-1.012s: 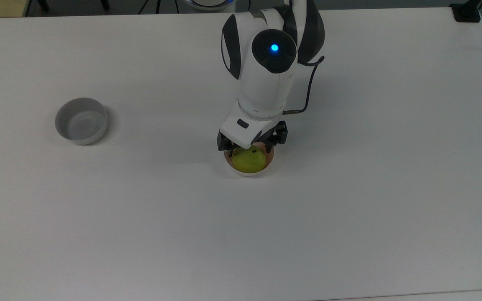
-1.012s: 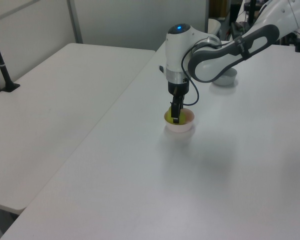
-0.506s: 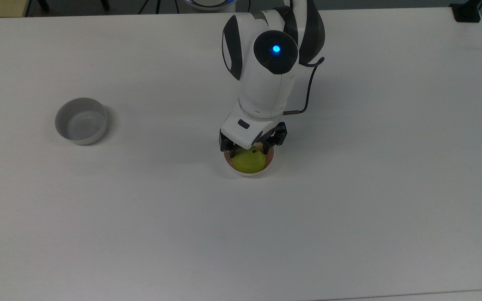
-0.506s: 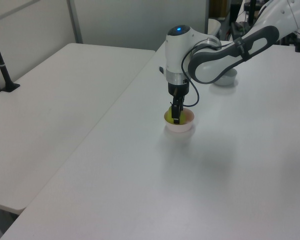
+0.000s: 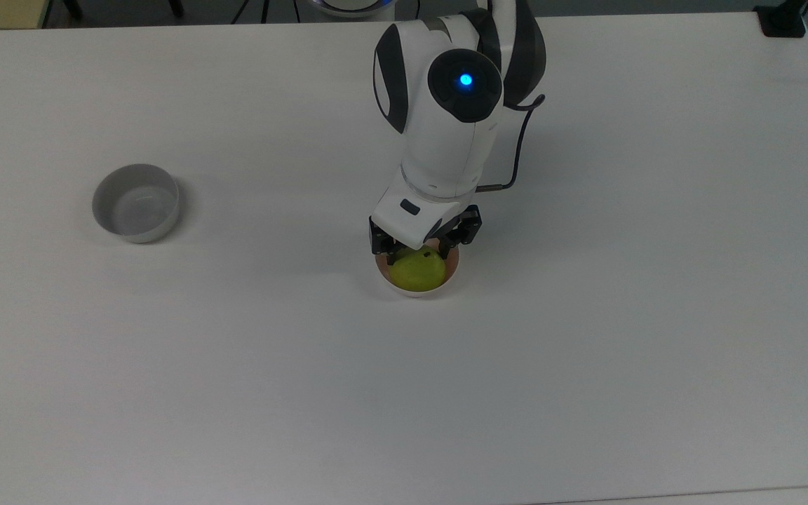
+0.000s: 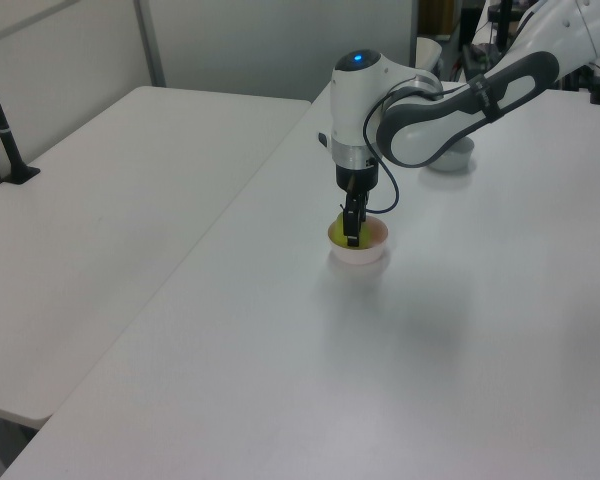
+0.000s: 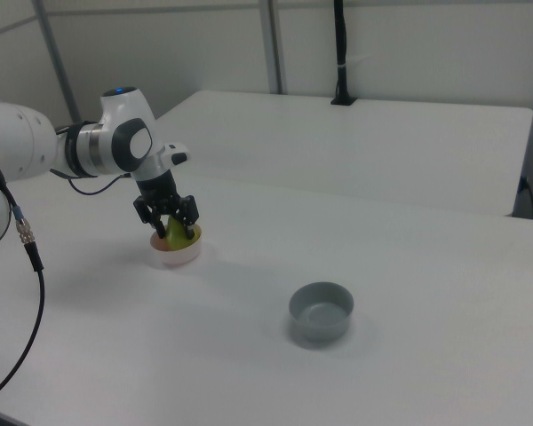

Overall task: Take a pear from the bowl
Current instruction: 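Close the gripper around the green pear in the pink bowl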

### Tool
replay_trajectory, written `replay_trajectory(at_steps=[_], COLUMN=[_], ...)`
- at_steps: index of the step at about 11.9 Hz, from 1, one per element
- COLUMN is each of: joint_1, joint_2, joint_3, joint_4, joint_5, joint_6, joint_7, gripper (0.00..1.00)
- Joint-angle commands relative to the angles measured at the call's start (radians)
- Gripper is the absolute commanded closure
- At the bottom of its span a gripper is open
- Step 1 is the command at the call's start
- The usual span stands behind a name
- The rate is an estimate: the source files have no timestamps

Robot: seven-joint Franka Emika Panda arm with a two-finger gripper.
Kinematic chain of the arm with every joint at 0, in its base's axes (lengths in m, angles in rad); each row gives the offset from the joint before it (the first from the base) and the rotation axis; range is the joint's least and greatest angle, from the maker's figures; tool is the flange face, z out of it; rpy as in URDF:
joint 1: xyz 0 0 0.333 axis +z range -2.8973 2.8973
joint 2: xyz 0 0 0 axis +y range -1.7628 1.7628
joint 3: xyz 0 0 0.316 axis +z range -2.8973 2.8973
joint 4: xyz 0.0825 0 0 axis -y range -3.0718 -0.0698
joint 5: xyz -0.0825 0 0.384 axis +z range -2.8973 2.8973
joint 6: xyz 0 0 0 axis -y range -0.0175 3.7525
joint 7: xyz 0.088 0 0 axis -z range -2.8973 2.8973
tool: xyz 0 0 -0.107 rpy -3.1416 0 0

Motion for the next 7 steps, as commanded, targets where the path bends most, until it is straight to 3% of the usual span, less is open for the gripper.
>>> replay_trajectory(at_steps=[1, 3, 7], joint_1=[0.012, 0.012, 0.012], joint_2=[-0.010, -0.014, -0.042], joint_3=[-0.010, -0.010, -0.010], joint_4=[-0.030, -0.027, -0.024], joint_5=[-0.018, -0.018, -0.015], joint_6=[0.025, 0.017, 0.011], joint_7=[0.022, 0.019, 0.017], gripper=[0.47, 0.55, 0.57])
